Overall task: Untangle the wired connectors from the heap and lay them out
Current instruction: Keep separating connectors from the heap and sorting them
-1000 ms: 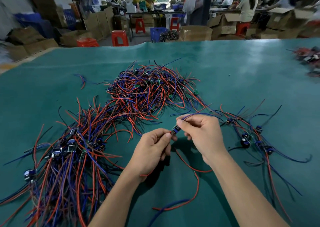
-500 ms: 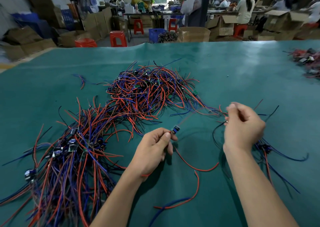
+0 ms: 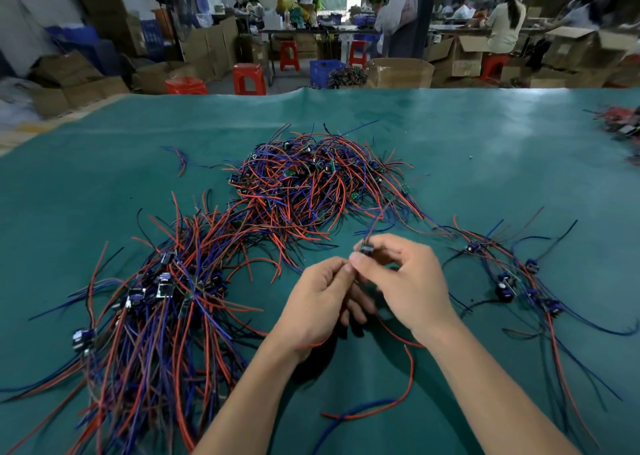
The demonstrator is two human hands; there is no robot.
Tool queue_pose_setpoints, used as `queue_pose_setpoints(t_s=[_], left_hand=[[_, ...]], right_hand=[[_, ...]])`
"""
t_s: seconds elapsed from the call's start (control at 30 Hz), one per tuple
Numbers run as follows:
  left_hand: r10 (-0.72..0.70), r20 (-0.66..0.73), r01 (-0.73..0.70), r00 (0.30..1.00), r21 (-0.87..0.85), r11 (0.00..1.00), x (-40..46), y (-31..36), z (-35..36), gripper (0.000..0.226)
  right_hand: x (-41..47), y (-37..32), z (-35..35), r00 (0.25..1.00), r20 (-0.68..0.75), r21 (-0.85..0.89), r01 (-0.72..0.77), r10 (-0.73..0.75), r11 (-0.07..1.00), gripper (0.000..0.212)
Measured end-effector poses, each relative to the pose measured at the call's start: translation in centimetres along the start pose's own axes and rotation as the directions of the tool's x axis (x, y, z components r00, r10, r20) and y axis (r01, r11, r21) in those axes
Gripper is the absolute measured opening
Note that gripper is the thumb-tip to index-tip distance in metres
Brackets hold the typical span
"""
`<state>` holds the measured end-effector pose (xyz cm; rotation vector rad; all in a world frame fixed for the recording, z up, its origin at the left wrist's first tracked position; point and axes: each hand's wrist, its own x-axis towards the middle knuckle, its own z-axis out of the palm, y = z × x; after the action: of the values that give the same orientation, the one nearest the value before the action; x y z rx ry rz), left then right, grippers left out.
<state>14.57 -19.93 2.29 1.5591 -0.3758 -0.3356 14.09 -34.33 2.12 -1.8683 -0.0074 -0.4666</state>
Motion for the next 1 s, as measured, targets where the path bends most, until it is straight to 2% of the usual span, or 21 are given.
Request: queue_pose_setpoints(t_s=[0.07,0.17,0.3,0.37,0.4,0.47,0.57,0.6,0.67,0.7,0.77,0.83,0.87,0.93,1.0], left_hand=[[-0.004,0.029,0.003,1.000,0.036,0.999,0.0,-0.1,0.0,0.028],[0.008,0.067,-0.014,0.998,0.096,0.995,-0.1,-0.3,0.0,0.029],[0.013,0.044,-0.018,0.999,0.113,0.993,0.0,-0.4,0.0,0.029],[0.016,-0.017,-0.014,1.000,0.098,0.995,0.1,-0.6,0.0,0.029],[0.016,-0.048,-0.012,0.999,0.088,0.996,0.2,-0.7,0.0,0.029],[0.013,-0.084,-0.008,0.996,0.062,0.998,0.3,-0.6,0.0,0.028],[0.034,-0.099,-0.029,0.994,0.058,0.998,0.1,-0.5,0.1,0.026],[0.053,-0.105,-0.046,0.993,0.072,0.996,-0.1,-0.4,0.1,0.029],[0.098,-0.118,-0.087,0.988,0.094,0.992,-0.4,-0.3,0.0,0.040],[0.114,-0.126,-0.103,0.985,0.090,0.991,-0.5,-0.2,0.0,0.044],[0.119,-0.116,-0.110,0.986,0.081,0.991,-0.5,-0.1,-0.1,0.044],[0.084,-0.103,-0.077,0.991,0.069,0.995,-0.3,-0.2,0.0,0.030],[0.061,-0.109,-0.056,0.992,0.048,0.997,-0.1,-0.3,-0.1,0.023],[0.030,-0.121,-0.029,0.992,0.009,1.000,0.3,-0.6,-0.1,0.015],[0.022,-0.125,-0.021,0.992,0.016,1.000,0.5,-0.9,-0.1,0.013]], right_hand=[[0.5,-0.1,-0.8,0.990,-0.139,0.008,0.017,-0.015,1.000,0.012],[1.4,-0.2,-3.1,0.935,-0.353,0.058,0.067,-0.043,0.996,0.002],[1.7,-2.5,-5.4,0.814,-0.580,0.172,0.167,-0.037,0.971,0.009],[2.1,-4.9,-5.9,0.779,-0.624,0.211,0.243,-0.061,0.947,0.018],[2.3,-6.6,-5.6,0.789,-0.608,0.229,0.284,-0.091,0.931,0.020],[2.4,-9.8,-3.7,0.868,-0.465,0.250,0.319,-0.176,0.914,0.014],[2.3,-13.8,1.6,0.971,-0.069,0.263,0.238,-0.227,0.935,0.007],[2.5,-14.7,3.5,0.972,0.058,0.240,0.207,-0.226,0.949,0.005],[3.4,-16.1,6.9,0.926,0.284,0.019,0.255,-0.250,0.967,0.033],[4.1,-16.4,8.3,0.892,0.385,-0.124,0.305,-0.237,0.944,0.049],[5.7,-16.3,10.0,0.848,0.511,-0.351,0.356,-0.142,0.866,0.060],[7.9,-14.8,10.5,0.835,0.549,-0.497,0.351,-0.026,0.794,0.054],[9.0,-13.7,10.3,0.847,0.532,-0.562,0.341,0.014,0.754,0.045],[11.2,-10.8,9.3,0.903,0.423,-0.679,0.262,0.074,0.685,0.021],[12.9,-7.9,7.7,0.944,0.293,-0.774,0.143,0.149,0.617,0.029]])
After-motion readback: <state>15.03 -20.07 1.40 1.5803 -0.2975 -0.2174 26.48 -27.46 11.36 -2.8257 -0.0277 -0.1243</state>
